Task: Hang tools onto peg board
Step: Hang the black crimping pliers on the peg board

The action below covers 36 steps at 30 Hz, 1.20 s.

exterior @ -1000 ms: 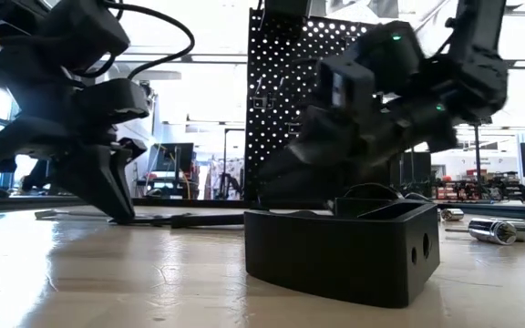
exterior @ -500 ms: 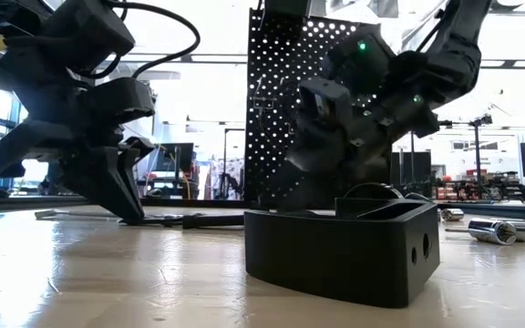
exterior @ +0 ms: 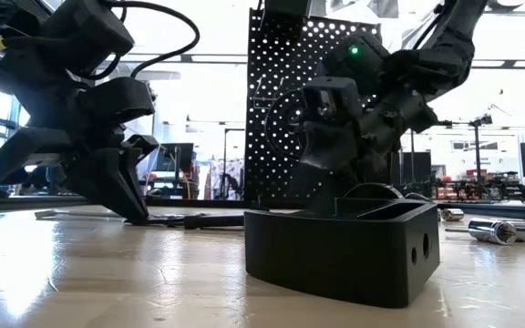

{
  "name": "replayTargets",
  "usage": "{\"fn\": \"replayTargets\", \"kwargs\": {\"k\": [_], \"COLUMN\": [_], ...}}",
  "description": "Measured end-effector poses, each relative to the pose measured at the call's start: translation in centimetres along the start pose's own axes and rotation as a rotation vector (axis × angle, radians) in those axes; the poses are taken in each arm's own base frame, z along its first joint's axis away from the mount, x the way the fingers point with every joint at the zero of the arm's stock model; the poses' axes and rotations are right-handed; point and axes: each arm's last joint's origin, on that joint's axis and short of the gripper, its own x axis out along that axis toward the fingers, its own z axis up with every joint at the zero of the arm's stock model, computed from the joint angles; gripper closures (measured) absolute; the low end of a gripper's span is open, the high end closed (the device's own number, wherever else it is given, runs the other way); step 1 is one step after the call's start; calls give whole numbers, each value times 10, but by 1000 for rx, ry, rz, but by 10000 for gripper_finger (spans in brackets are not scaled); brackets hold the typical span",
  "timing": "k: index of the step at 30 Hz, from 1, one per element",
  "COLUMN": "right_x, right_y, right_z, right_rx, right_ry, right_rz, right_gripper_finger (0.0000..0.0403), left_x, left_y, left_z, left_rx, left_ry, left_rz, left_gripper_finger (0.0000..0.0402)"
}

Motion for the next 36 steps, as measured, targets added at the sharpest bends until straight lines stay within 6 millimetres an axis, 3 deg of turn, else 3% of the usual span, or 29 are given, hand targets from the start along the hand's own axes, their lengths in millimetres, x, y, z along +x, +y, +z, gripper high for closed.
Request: {"fn": "replayTargets", "kwargs": {"k": [11, 19, 25, 32, 36], "right_x": [41, 27, 11, 27, 31], "right_y": [8, 18, 40, 49, 49], "right_z": [26, 35, 18, -9, -9], "right_rx": [-14, -91, -152, -161, -108], "right_ry": [98, 137, 218, 278, 282], "right_rz": [89, -41, -78, -97, -80], "right_gripper_finger": [217, 217, 217, 217, 217], "left_x": [0, 0, 2, 7, 7], "left_y": [1, 1, 1, 0, -1], "left_z": [4, 4, 3, 3, 4], "left_rx": [4, 9, 17, 16, 12], "left_ry": [-45, -39, -37, -39, -56], "left_rz": [32, 36, 37, 39, 34], "left_gripper_finger": [383, 383, 383, 383, 383]}}
